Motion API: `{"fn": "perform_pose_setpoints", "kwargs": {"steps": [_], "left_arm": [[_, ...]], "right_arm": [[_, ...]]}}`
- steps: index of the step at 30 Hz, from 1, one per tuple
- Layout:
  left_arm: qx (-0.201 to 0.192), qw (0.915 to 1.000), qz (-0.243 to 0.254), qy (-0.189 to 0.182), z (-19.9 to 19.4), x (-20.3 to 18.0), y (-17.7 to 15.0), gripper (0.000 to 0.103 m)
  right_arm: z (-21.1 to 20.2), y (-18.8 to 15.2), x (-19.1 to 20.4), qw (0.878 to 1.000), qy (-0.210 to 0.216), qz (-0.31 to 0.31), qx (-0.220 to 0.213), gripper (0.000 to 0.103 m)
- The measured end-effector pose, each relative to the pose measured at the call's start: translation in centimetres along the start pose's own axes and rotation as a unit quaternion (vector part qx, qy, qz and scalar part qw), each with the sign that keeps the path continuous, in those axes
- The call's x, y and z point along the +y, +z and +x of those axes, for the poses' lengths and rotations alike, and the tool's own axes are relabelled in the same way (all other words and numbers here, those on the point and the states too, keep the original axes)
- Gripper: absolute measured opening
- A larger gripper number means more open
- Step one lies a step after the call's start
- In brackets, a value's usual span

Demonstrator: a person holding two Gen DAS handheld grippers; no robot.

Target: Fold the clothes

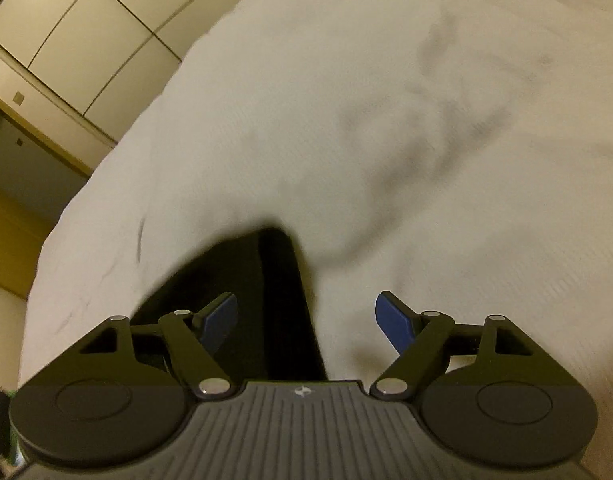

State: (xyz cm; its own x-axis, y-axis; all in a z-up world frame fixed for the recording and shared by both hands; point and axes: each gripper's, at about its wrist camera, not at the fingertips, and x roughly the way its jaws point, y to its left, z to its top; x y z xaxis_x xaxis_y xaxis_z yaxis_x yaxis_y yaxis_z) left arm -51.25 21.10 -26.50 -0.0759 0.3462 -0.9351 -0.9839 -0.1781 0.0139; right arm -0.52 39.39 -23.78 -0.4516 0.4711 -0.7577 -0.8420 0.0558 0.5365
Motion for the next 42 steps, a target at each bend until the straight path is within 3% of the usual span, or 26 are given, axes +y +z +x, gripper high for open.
{"fn": "perform_pose_setpoints", "kwargs": {"steps": [3,6,10,11,12,14,16,18,20,22,23,24,26,28,31,33,36,39,42], "left_arm": [[0.005,1.0,-0.004,-0.006,-0.6,0.0,-0.6,0.078],[0.008,0.9998,-0.007,-0.016,-1.1,-0.2,-1.2,0.078],[0.015,0.9993,-0.004,-0.033,-1.5,-1.0,-2.1,0.078],[0.016,0.9992,0.0,-0.036,-1.5,-1.2,-2.4,0.078],[0.019,0.9991,0.003,-0.038,-1.6,-1.4,-2.6,0.078],[0.018,0.9989,0.009,-0.043,-2.1,-1.4,-3.3,0.078],[0.017,0.9984,0.01,-0.054,-2.7,-1.1,-4.1,0.078],[0.021,0.9981,0.009,-0.056,-2.9,-0.7,-5.1,0.078],[0.033,0.9982,0.005,-0.05,-2.7,-0.3,-6.2,0.078],[0.042,0.9983,0.003,-0.042,-2.7,0.1,-7.4,0.078],[0.041,0.9985,0.003,-0.038,-3.1,0.5,-8.0,0.078],[0.038,0.9987,0.003,-0.034,-3.6,0.9,-8.6,0.078],[0.036,0.9991,-0.006,-0.024,-4.5,2.2,-9.7,0.078],[0.034,0.9992,-0.02,-0.009,-5.3,3.6,-10.9,0.078],[0.029,0.9986,-0.042,0.015,-5.9,5.4,-12.1,0.077],[0.02,0.998,-0.051,0.029,-6.0,6.5,-12.8,0.077],[0.029,0.9967,-0.057,0.05,-5.3,8.1,-14.0,0.077],[0.069,0.994,-0.059,0.061,-4.3,9.8,-15.9,0.078],[0.09,0.9919,-0.068,0.058,-5.7,11.5,-17.3,0.078]], "right_arm": [[-3.4,-5.4,-2.6,0.997,-0.017,0.049,0.049,0.077],[-5.6,-10.8,-4.8,0.99,-0.02,0.12,0.066,0.077],[-4.2,-14.4,-5.0,0.979,0.009,0.19,0.068,0.076],[-3.3,-14.9,-4.7,0.979,0.02,0.192,0.064,0.067],[-2.4,-15.1,-4.3,0.98,0.023,0.189,0.059,0.045],[-1.8,-15.0,-3.1,0.985,-0.015,0.161,0.053,0.023],[-3.5,-15.2,-1.4,0.992,-0.055,0.113,0.032,0.018],[-5.3,-15.6,-0.8,0.99,-0.1,0.095,0.025,0.016],[-5.2,-16.2,-1.1,0.985,-0.132,0.095,0.051,0.016],[-4.0,-16.3,-1.4,0.979,-0.157,0.097,0.09,0.025],[-3.8,-16.1,-1.0,0.976,-0.174,0.091,0.094,0.043],[-3.9,-15.9,0.1,0.973,-0.202,0.063,0.087,0.056],[-4.4,-15.6,2.9,0.961,-0.268,-0.015,0.063,0.058],[-5.0,-16.1,6.0,0.939,-0.327,-0.099,0.024,0.058],[-5.0,-17.8,10.2,0.928,-0.303,-0.215,-0.01,0.058],[-4.1,-19.6,12.0,0.934,-0.245,-0.26,0.009,0.06],[-1.5,-22.3,13.1,0.943,-0.186,-0.266,0.069,0.064],[-0.2,-25.3,12.2,0.932,-0.222,-0.256,0.126,0.066],[-1.9,-26.2,11.2,0.935,-0.245,-0.218,0.135,0.074]]}}
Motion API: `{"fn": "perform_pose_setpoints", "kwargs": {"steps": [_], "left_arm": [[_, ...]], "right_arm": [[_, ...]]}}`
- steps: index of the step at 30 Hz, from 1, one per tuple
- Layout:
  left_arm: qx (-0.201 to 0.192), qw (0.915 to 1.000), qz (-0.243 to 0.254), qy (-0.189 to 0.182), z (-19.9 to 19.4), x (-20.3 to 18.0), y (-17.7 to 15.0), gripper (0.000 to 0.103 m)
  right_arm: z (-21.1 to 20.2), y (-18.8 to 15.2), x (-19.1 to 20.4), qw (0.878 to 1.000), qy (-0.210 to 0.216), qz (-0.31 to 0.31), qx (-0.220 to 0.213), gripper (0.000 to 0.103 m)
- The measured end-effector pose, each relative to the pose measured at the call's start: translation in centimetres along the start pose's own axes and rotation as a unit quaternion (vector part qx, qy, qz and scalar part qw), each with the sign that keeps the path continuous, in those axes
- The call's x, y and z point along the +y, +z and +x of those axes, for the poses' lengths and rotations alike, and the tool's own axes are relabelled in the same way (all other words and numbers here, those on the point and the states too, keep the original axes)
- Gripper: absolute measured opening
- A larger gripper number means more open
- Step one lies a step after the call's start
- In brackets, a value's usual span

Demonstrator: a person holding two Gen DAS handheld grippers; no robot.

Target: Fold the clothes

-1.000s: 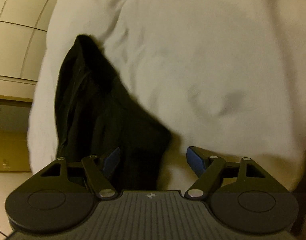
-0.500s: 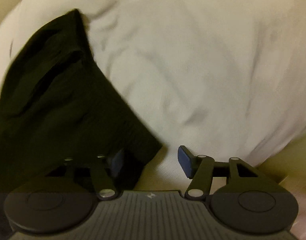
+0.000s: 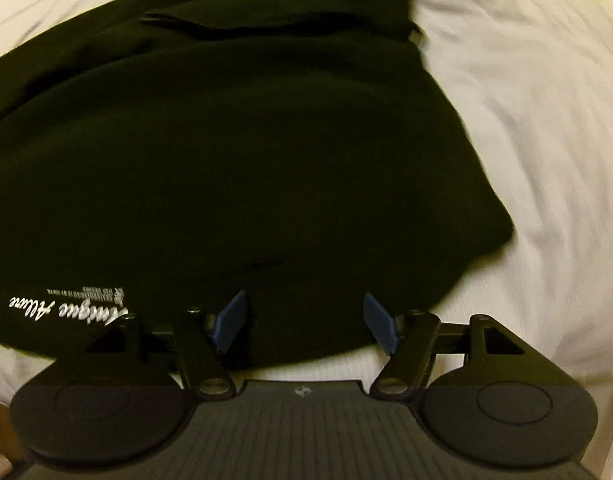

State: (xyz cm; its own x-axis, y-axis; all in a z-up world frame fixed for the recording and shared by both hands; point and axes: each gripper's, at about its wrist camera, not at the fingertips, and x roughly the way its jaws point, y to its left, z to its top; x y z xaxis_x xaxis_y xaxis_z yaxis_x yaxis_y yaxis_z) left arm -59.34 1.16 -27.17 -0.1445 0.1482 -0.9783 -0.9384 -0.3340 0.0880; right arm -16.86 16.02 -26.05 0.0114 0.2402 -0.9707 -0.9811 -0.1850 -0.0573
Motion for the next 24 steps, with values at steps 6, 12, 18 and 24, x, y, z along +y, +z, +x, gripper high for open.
{"fn": "perform_pose_setpoints", "kwargs": {"steps": [6,12,18,24], "left_arm": [[0.021,0.9996,0.015,0.012,-4.5,2.1,0.3,0.076],[-0.029,0.999,0.035,-0.001,-11.1,2.1,1.7,0.081],[-0.072,0.9965,0.042,-0.005,-16.4,2.3,0.6,0.081],[-0.103,0.9945,0.021,-0.001,-20.2,3.1,-0.8,0.082]], "right_arm": [[-5.3,-0.6,1.7,0.998,0.007,0.057,0.015,0.087],[-12.1,-0.7,7.2,0.997,0.062,0.051,-0.016,0.089],[-13.4,1.3,10.2,0.995,0.079,0.046,-0.043,0.089],[-17.0,0.3,11.4,0.994,0.089,0.023,-0.056,0.09]]}}
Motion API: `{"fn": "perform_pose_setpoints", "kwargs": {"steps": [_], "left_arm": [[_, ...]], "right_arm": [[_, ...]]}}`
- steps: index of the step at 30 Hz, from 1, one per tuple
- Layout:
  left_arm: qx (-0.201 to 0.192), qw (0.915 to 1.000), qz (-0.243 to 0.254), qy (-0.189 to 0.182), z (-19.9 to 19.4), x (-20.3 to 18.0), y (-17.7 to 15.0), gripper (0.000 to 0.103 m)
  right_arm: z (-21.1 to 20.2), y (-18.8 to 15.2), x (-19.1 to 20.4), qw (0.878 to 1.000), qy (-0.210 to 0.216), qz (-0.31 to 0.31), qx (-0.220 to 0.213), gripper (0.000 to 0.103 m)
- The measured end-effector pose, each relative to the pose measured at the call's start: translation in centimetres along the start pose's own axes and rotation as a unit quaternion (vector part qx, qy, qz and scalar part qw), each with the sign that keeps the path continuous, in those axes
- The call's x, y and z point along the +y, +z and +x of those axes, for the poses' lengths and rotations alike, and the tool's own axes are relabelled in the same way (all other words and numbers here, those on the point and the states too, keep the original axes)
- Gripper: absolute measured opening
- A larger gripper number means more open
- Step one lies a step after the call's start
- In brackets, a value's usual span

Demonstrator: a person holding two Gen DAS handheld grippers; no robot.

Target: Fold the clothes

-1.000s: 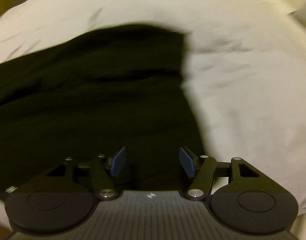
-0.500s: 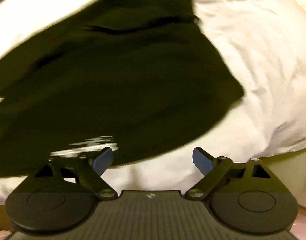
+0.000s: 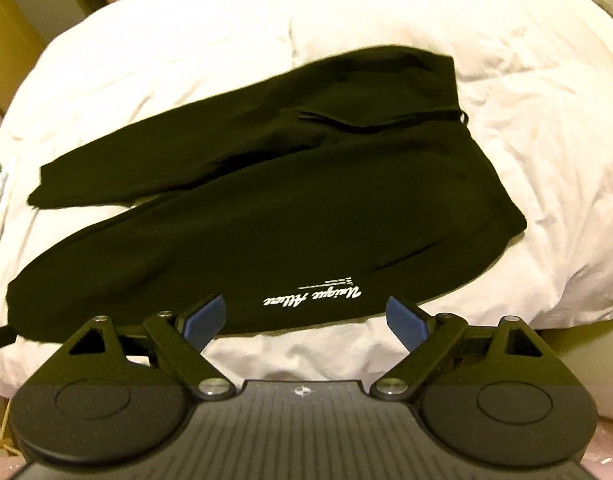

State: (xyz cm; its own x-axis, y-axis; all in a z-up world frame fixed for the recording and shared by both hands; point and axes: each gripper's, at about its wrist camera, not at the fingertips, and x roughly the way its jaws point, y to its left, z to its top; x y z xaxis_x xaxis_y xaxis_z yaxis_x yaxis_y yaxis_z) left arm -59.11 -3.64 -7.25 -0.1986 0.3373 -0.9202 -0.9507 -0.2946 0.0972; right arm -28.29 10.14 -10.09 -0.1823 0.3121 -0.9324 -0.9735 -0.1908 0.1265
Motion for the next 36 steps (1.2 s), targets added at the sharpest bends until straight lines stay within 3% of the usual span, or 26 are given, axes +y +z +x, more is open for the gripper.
{"fn": "perform_pose_setpoints", "kwargs": {"steps": [9,20,29,36], "left_arm": [[-0.042,0.9985,-0.031,0.019,-4.7,-2.5,-3.1,0.083],[-0.071,0.9964,-0.041,0.023,-8.4,-8.3,-6.2,0.084],[-0.063,0.9968,-0.043,0.02,-7.5,-9.8,-5.6,0.085],[-0.039,0.9989,-0.02,-0.014,-2.9,-11.2,-2.9,0.085]], "right_arm": [[-4.0,-1.9,-0.9,0.998,0.01,-0.061,-0.005,0.09],[-7.6,-3.7,-7.6,0.997,0.024,-0.066,-0.03,0.09],[-6.7,-2.3,-10.3,0.997,0.033,-0.064,-0.024,0.09],[-2.8,0.2,-10.5,0.997,0.038,-0.069,0.001,0.09]]}}
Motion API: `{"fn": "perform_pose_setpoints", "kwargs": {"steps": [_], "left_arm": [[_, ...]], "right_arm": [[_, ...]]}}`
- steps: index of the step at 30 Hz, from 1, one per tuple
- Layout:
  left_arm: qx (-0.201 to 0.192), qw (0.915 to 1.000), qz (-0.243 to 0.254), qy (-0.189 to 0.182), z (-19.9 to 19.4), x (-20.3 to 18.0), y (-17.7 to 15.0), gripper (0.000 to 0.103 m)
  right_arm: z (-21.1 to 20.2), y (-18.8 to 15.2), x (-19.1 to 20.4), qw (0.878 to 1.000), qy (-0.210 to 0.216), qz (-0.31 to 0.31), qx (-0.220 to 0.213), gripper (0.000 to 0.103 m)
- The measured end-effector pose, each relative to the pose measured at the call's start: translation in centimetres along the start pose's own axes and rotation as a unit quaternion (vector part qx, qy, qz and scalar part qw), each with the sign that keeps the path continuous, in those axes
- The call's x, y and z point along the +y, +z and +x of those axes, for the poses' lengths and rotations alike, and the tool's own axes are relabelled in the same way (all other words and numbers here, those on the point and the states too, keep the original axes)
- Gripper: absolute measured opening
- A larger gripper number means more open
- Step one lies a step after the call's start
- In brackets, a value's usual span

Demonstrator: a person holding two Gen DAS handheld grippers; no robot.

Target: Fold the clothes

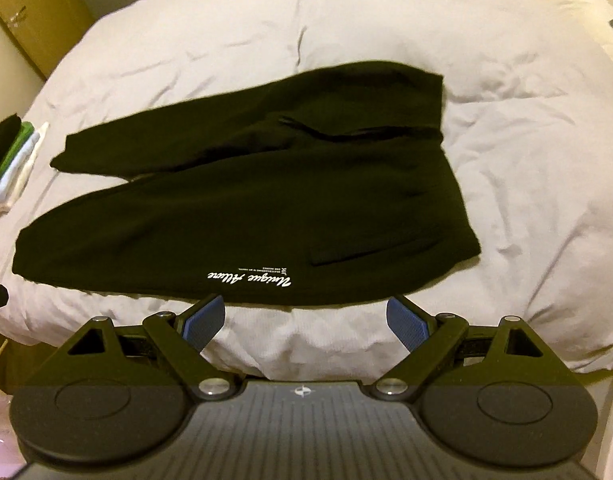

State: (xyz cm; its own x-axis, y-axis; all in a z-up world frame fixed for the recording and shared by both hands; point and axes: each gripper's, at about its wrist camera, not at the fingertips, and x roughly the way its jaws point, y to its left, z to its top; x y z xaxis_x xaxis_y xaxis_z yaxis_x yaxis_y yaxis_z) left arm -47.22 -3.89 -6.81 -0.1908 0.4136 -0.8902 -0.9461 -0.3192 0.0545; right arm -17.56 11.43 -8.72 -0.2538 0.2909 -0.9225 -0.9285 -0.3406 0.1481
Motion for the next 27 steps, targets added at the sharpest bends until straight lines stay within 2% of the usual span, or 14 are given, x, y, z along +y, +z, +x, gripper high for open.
{"fn": "perform_pose_setpoints", "kwargs": {"steps": [4,8,11,14,19,22,23,24,27], "left_arm": [[0.018,0.9989,0.026,-0.036,5.0,-0.8,3.2,0.084],[0.041,0.995,0.058,-0.07,11.3,-1.8,8.2,0.081],[0.039,0.9919,0.088,-0.083,15.8,-2.6,12.6,0.08],[0.033,0.9887,0.112,-0.094,20.1,-3.1,16.6,0.072],[0.03,0.9793,0.163,-0.116,26.8,-4.8,21.5,0.071],[0.03,0.974,0.186,-0.127,29.7,-6.1,23.2,0.068],[0.03,0.972,0.193,-0.131,30.6,-6.5,23.7,0.068],[0.029,0.9699,0.201,-0.133,31.5,-6.9,24.3,0.068],[0.022,0.9631,0.226,-0.145,33.7,-7.3,26.4,0.068]], "right_arm": [[3.3,2.2,-1.2,1.0,0.002,-0.008,0.014,0.09],[7.4,5.5,-2.7,1.0,-0.004,-0.006,0.029,0.09],[10.6,8.5,-3.2,0.999,-0.004,0.0,0.037,0.09],[14.1,12.3,-3.8,0.999,-0.01,-0.008,0.035,0.09],[19.0,17.3,-5.7,0.999,-0.018,-0.017,0.021,0.089],[21.1,20.0,-7.1,1.0,-0.022,-0.021,0.001,0.084],[21.5,20.8,-7.4,1.0,-0.019,-0.022,-0.007,0.08],[21.7,21.7,-7.6,0.999,-0.015,-0.029,-0.018,0.069],[22.0,24.6,-8.0,0.996,-0.011,-0.067,-0.052,0.063]]}}
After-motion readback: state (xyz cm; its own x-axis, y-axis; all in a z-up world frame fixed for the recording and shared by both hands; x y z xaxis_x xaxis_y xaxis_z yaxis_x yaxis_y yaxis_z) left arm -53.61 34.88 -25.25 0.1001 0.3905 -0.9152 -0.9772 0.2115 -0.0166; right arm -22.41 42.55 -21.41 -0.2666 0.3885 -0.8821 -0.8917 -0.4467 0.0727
